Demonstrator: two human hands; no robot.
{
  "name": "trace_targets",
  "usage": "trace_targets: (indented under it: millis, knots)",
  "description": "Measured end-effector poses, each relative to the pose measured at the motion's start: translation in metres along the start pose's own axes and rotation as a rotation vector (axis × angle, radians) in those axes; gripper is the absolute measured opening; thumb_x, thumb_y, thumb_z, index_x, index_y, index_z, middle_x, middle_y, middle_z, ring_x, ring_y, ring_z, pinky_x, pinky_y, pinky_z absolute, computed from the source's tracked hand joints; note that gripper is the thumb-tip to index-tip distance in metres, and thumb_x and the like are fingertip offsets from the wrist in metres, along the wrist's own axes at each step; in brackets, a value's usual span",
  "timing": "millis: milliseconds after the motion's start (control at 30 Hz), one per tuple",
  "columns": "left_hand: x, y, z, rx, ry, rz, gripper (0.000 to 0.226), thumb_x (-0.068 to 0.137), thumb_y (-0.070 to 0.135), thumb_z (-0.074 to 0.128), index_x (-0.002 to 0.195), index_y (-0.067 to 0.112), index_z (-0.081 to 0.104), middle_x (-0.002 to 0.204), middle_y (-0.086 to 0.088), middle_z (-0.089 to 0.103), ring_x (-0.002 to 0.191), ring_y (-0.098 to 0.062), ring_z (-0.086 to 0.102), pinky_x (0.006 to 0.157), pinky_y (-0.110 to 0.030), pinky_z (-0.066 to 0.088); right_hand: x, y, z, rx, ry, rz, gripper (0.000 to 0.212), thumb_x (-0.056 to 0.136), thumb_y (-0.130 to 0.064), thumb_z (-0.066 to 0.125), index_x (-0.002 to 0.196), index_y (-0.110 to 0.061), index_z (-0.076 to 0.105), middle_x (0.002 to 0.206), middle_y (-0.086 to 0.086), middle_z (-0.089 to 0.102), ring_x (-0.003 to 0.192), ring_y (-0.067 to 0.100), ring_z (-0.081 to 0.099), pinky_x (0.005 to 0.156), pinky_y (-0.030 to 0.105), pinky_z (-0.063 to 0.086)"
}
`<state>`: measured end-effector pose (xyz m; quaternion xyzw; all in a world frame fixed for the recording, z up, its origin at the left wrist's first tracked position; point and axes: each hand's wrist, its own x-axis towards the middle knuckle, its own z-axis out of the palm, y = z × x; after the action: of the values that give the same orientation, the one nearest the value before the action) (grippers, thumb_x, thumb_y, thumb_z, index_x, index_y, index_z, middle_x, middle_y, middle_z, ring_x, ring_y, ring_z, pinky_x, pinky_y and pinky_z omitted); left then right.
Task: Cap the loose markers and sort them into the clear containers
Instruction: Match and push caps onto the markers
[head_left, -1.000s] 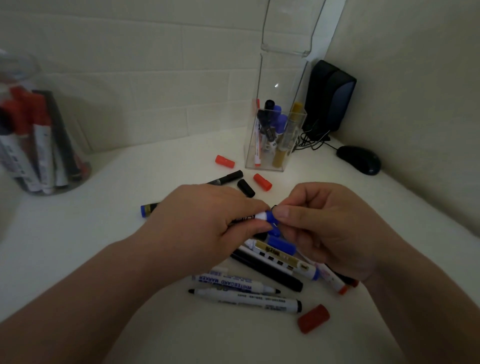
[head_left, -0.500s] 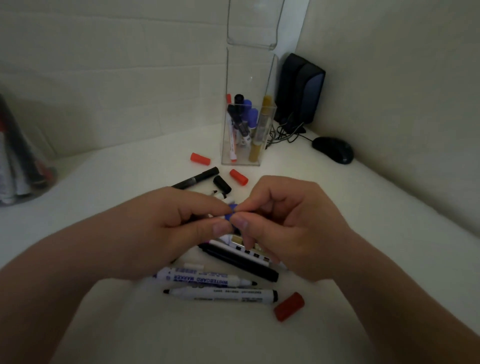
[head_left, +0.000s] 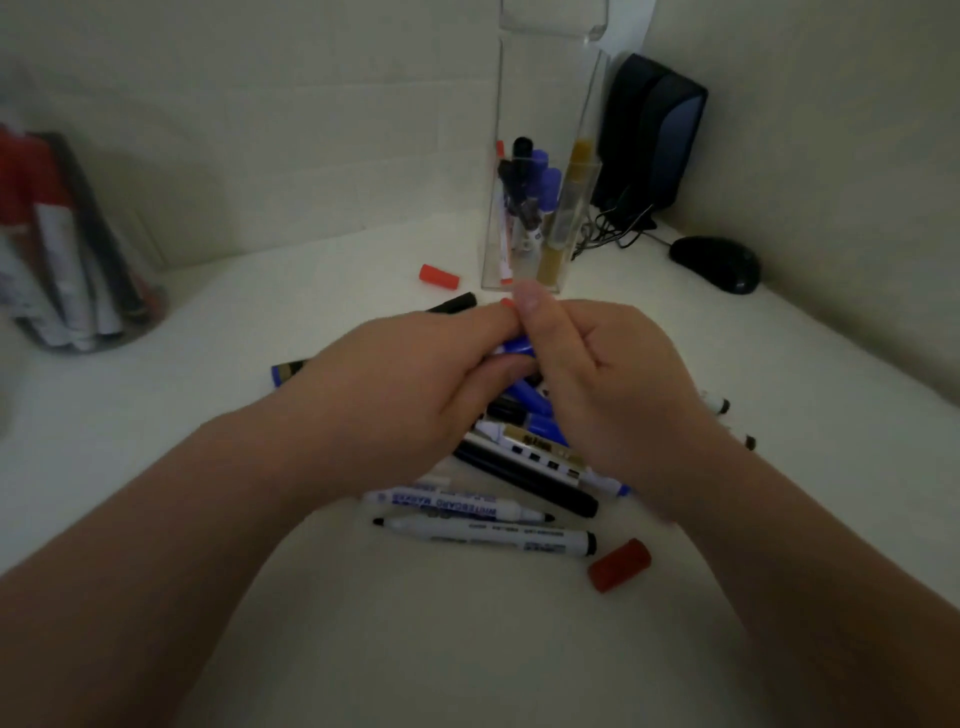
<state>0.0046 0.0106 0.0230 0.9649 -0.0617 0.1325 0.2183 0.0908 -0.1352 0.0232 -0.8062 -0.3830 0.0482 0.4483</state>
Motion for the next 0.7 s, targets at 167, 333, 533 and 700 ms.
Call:
trace_targets:
  millis: [167,333,533,700]
  knots:
    - [-0.001,-0.001,-0.011,-0.128,0.02,0.026,0.025,0.105,0.034,0.046,0.124,0.03,0.061,0.066,0.037,0.052,0.059,0.011,0.052,0.056,-0.007,0.033,-0.001,0.0,0.005,-0.03,0.139,-0.177,0.051,0.107,-0.027,0.038,0.057,-0.028,0.047,0.05,-0.009,0.049,0.047,0.003,0.048,0.047,0.008,0.032]
    - [-0.008,-0.004,-0.019,-0.146,-0.047,-0.07,0.029,0.096,0.06,0.043,0.109,0.04,0.06,0.078,0.024,0.061,0.072,0.008,0.056,0.063,-0.015,0.037,0.002,0.001,0.003,-0.104,0.103,-0.186,0.047,0.108,-0.029,0.038,0.061,-0.026,0.046,0.05,-0.008,0.041,0.048,0.001,0.045,0.048,0.007,0.032]
    - [-0.025,-0.026,-0.04,0.096,-0.419,-0.203,0.027,0.08,0.056,0.067,0.086,0.031,0.058,0.078,0.009,0.059,0.073,-0.002,0.055,0.061,-0.022,0.041,0.003,0.014,-0.027,0.038,-0.192,0.224,0.031,0.087,-0.049,0.053,0.08,-0.02,0.062,0.058,-0.004,0.062,0.047,0.01,0.048,0.047,0.024,0.043]
    - [-0.018,-0.012,-0.019,0.227,-0.537,-0.151,0.043,0.087,0.043,0.072,0.066,0.038,0.036,0.075,0.014,0.051,0.077,-0.008,0.057,0.078,-0.03,0.052,0.006,0.021,-0.027,0.035,-0.136,0.211,0.012,0.094,-0.032,0.061,0.089,-0.021,0.065,0.072,0.004,0.071,0.053,0.011,0.055,0.054,0.028,0.046]
